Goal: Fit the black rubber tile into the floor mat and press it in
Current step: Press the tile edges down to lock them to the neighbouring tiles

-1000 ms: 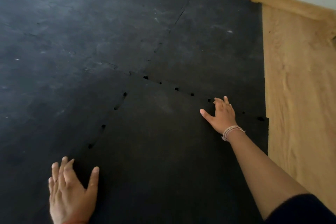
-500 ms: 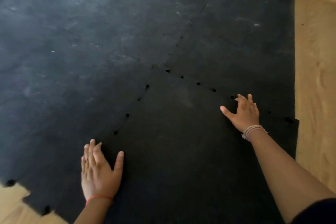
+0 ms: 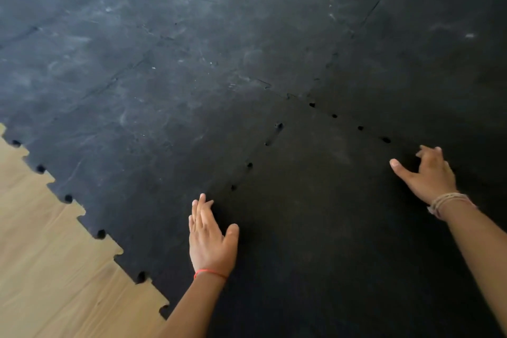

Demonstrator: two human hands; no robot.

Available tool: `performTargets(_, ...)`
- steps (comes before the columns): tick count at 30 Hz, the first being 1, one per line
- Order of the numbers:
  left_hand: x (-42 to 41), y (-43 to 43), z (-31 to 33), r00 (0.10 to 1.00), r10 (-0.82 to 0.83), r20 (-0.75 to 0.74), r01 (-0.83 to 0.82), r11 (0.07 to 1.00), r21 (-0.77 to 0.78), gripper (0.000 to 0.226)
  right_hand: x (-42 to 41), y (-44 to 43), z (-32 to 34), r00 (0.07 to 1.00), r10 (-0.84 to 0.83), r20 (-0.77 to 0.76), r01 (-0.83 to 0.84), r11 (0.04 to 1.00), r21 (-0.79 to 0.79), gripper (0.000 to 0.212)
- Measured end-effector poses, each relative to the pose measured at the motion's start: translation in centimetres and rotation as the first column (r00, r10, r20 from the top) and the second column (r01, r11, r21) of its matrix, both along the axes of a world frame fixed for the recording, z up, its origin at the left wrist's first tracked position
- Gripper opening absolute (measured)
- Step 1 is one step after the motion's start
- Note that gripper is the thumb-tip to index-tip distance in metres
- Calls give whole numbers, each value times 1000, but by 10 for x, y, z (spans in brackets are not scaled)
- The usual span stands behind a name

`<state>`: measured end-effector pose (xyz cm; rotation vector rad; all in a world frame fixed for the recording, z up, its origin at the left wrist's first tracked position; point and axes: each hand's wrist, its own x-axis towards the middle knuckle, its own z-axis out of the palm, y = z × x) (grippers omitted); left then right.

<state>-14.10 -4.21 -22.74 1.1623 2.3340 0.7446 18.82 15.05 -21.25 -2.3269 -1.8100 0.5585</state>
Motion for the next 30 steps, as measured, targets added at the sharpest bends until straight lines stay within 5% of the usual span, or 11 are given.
performTargets(3,-4,-3,-5,995,-65,-75,65,998,-1,67,-20,-11,1,995,-32,93,28,999,43,71)
performTargets(5,-5,-15,-8,980,-54,-190,54,999,-6,66,-64,-40,-4,976,162,146,-191,957,218,74)
performTargets(8,-1,-47,-13,947,160,-279,-156,987,37,79,-158,-97,-17,666,720,192,-738,601,307,74)
performTargets(10,-4,-63,-16,920,317,-230,-327,945,-6,88,-212,-116,-22,460,867,191,-872,401,280,74)
performTargets(11,-7,-67,-17,912,353,-209,-370,928,-46,91,-232,-116,-23,428,886,179,-886,372,278,73)
performTargets(19,-22,-83,-25,963,142,-229,-160,985,-63,87,-256,-79,-32,373,927,46,-912,357,203,63)
performTargets(30,-19,-78,-10,939,305,-162,-286,950,127,32,-261,-95,-37,467,883,45,-850,435,297,58)
